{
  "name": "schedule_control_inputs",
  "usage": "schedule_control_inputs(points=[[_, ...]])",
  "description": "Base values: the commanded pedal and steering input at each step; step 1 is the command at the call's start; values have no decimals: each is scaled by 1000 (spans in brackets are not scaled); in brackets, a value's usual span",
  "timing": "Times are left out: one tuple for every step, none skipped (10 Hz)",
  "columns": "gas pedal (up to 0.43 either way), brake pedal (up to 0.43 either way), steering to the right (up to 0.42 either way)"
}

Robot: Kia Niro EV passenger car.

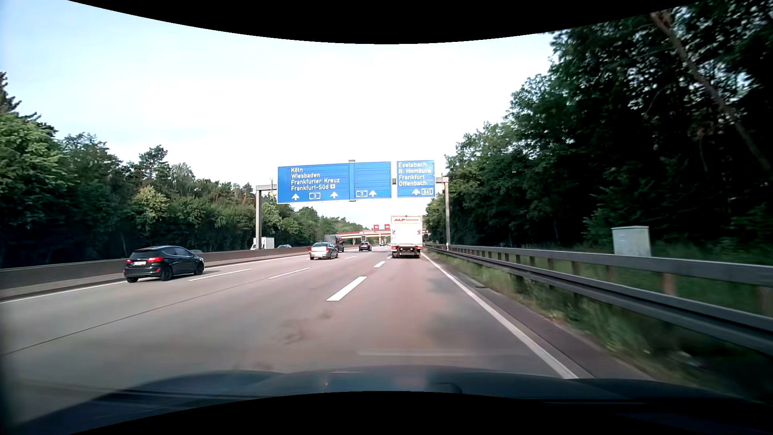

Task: Follow the waypoints while adhering to traffic rules and regulations

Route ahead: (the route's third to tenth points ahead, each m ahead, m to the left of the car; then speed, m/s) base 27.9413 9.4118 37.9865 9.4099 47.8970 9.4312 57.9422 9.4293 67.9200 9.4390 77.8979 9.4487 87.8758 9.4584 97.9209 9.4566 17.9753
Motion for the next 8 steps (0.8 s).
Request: schedule_control_inputs(points=[[98,0,-4],[98,0,-4],[98,0,-4],[98,0,-4],[98,0,-4],[98,0,-4],[98,0,-4],[98,0,-4]])
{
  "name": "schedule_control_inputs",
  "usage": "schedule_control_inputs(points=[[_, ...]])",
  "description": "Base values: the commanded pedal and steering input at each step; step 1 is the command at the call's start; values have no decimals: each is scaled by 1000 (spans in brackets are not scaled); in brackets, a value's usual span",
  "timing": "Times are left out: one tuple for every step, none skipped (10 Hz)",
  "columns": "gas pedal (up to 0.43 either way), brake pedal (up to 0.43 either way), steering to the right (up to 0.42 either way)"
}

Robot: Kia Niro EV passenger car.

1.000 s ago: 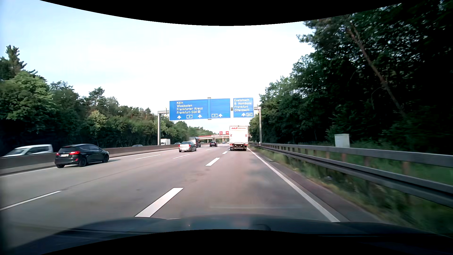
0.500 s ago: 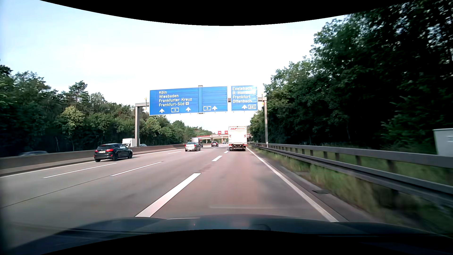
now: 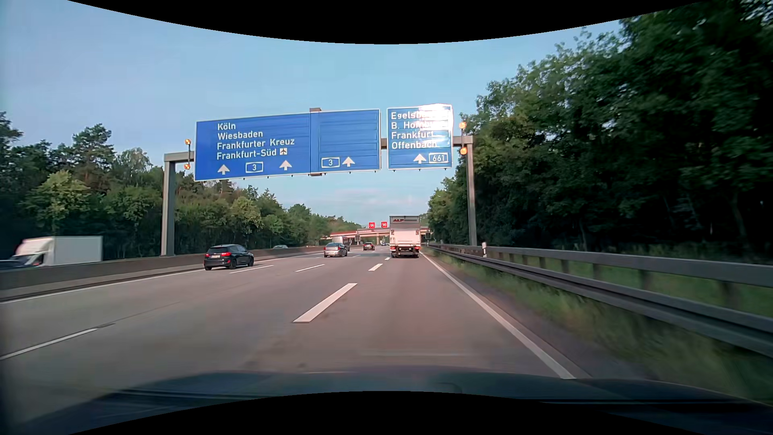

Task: Follow the waypoints while adhering to traffic rules and regulations

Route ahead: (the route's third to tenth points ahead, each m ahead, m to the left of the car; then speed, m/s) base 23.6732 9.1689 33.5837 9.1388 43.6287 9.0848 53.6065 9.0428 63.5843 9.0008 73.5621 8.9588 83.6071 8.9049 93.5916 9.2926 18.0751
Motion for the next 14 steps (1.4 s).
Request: schedule_control_inputs(points=[[98,0,-4],[98,0,-4],[98,0,-4],[98,0,-4],[98,0,-4],[98,0,-4],[98,0,-4],[98,0,-4],[98,0,-4],[98,0,-4],[98,0,-4],[98,0,-4],[98,0,-4],[98,0,-4]])
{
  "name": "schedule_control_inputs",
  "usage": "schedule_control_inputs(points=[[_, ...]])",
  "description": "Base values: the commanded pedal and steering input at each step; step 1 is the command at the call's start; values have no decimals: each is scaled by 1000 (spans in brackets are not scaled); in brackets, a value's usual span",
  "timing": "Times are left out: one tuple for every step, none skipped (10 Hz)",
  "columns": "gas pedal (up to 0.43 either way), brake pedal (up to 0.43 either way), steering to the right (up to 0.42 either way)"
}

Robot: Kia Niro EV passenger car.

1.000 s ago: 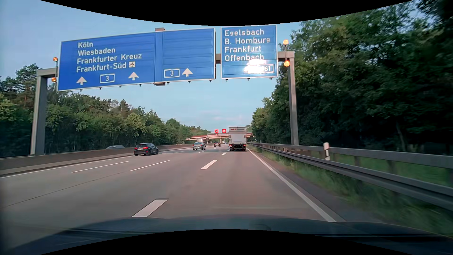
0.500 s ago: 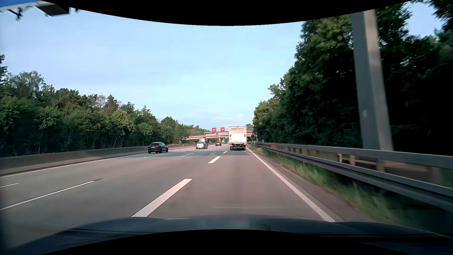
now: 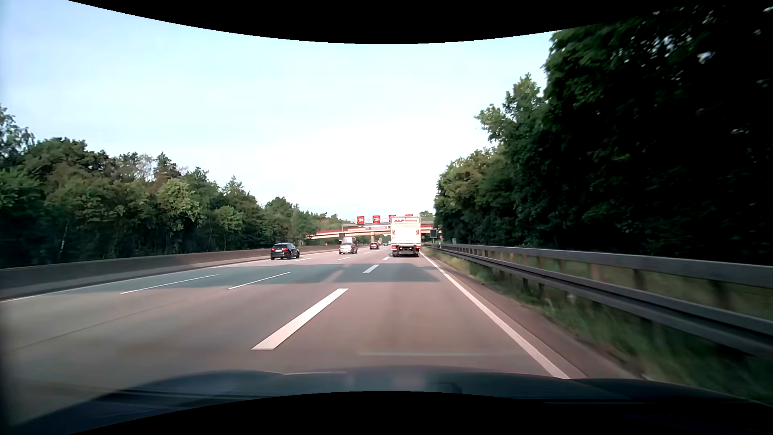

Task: Follow the waypoints while adhering to traffic rules and regulations

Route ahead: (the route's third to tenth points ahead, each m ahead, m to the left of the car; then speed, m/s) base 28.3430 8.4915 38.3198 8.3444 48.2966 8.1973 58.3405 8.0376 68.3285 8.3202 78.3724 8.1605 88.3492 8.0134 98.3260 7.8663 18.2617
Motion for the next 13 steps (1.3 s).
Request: schedule_control_inputs(points=[[98,0,-4],[98,0,-4],[98,0,-4],[98,0,-4],[98,0,-5],[98,0,-5],[110,0,-5],[110,0,-5],[110,0,-5],[110,0,-5],[110,0,-5],[110,0,-5],[110,0,-5]])
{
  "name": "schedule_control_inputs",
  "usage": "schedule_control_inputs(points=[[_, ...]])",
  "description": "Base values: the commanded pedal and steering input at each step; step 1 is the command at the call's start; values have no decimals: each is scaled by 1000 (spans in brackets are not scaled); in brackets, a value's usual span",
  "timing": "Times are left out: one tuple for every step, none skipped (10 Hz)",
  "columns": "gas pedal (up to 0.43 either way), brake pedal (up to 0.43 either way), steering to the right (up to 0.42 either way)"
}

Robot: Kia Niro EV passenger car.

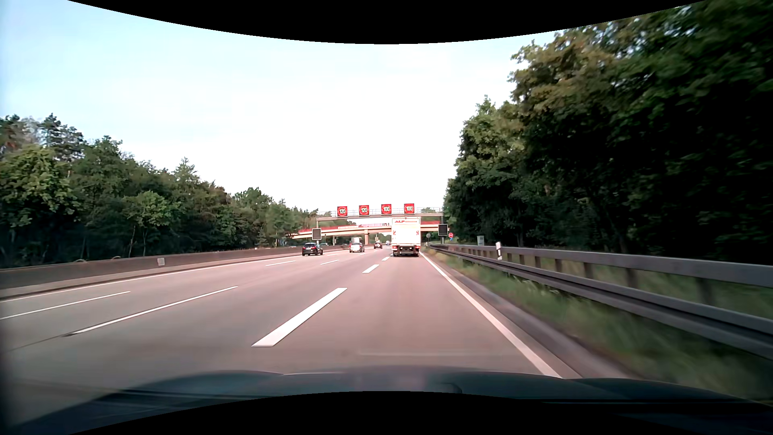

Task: Follow the waypoints while adhering to traffic rules and regulations

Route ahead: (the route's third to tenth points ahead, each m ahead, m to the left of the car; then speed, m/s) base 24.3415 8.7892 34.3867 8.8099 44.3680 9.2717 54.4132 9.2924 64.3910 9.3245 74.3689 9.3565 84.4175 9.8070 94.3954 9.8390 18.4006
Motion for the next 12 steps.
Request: schedule_control_inputs(points=[[110,0,-5],[110,0,-5],[110,0,-5],[110,0,-5],[110,0,-5],[110,0,-5],[110,0,-5],[110,0,-5],[110,0,-5],[110,0,-5],[110,0,-5],[110,0,-5]])
